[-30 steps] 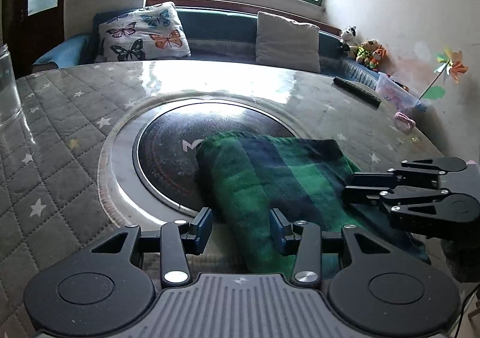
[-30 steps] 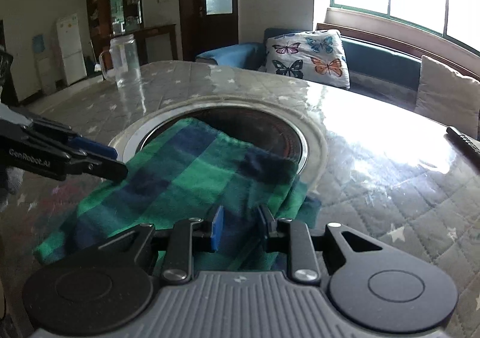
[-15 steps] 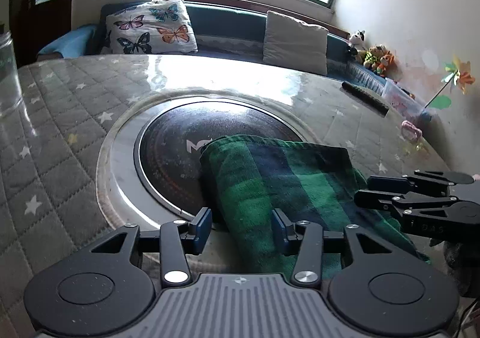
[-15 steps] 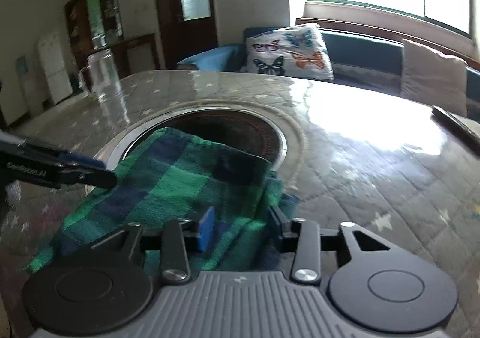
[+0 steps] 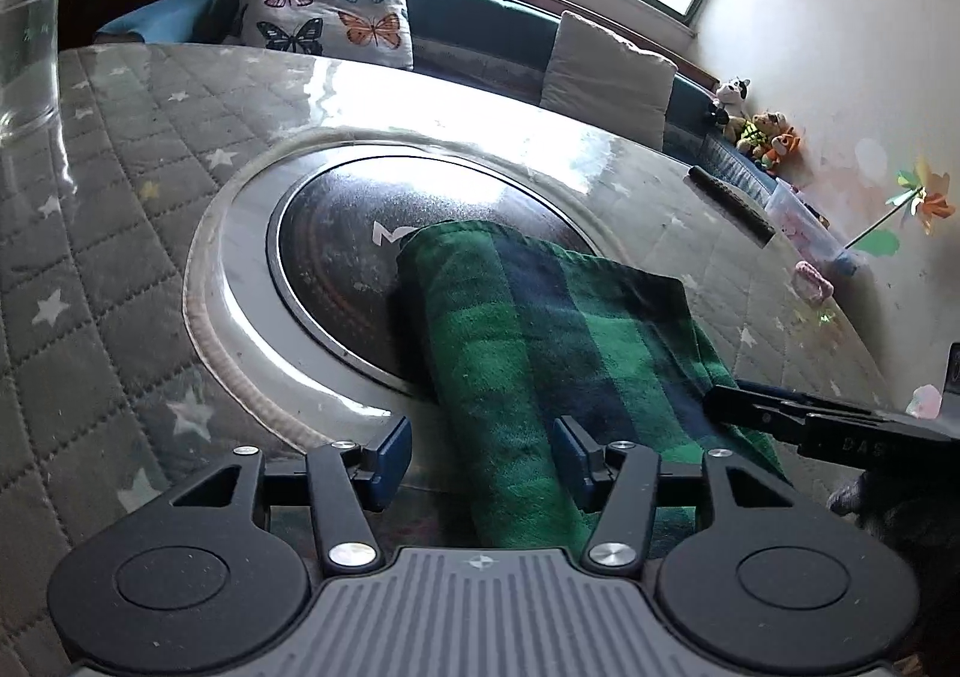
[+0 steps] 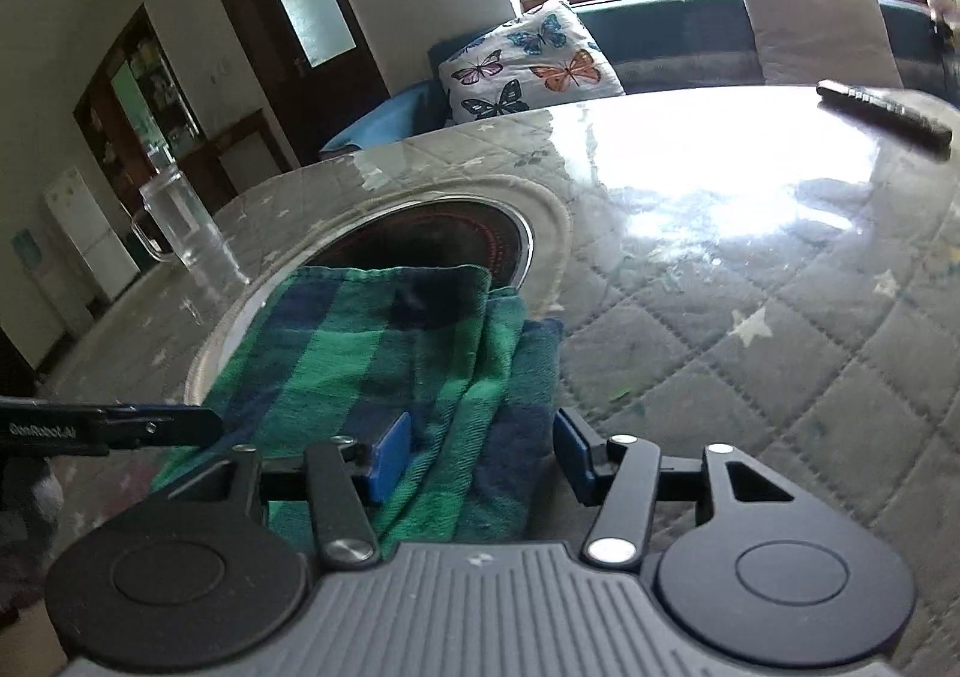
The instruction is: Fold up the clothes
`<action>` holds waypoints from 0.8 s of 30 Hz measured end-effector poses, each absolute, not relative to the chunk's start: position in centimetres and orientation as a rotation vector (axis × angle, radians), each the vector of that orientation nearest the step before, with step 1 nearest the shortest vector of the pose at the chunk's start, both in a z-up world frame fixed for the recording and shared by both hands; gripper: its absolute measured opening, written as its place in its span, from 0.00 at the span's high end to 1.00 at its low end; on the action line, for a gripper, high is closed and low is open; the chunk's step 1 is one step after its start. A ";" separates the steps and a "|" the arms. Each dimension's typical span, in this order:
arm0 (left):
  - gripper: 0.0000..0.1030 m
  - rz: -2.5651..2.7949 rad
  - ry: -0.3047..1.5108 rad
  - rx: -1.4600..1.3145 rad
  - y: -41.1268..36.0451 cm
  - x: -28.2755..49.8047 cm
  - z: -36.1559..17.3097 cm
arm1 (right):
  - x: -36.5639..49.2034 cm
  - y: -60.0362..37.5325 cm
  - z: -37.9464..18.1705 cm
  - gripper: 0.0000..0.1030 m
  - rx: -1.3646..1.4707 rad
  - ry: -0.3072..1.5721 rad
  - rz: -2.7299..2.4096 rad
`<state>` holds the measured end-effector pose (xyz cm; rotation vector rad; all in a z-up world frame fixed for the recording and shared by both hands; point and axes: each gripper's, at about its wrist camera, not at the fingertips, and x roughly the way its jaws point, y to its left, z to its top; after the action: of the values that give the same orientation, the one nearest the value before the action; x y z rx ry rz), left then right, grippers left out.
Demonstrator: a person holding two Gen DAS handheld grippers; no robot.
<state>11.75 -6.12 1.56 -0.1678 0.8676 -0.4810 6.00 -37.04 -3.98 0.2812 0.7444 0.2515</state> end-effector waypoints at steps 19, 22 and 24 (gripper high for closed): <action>0.55 -0.540 0.903 -0.208 -6.3 10.8 1.1 | 3.2 -36.2 -4.3 0.79 0.326 0.742 0.221; 0.54 -0.543 0.899 -0.198 -6.4 10.6 1.2 | 2.7 -36.2 -4.4 0.78 0.322 0.732 0.215; 0.55 -0.528 0.876 -0.175 -6.6 10.6 1.7 | 2.8 -36.0 -4.3 0.78 0.323 0.728 0.213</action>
<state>10.58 -6.63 1.67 -0.1746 0.8760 -0.5284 2.75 -36.05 -4.30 0.3230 0.7276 0.2127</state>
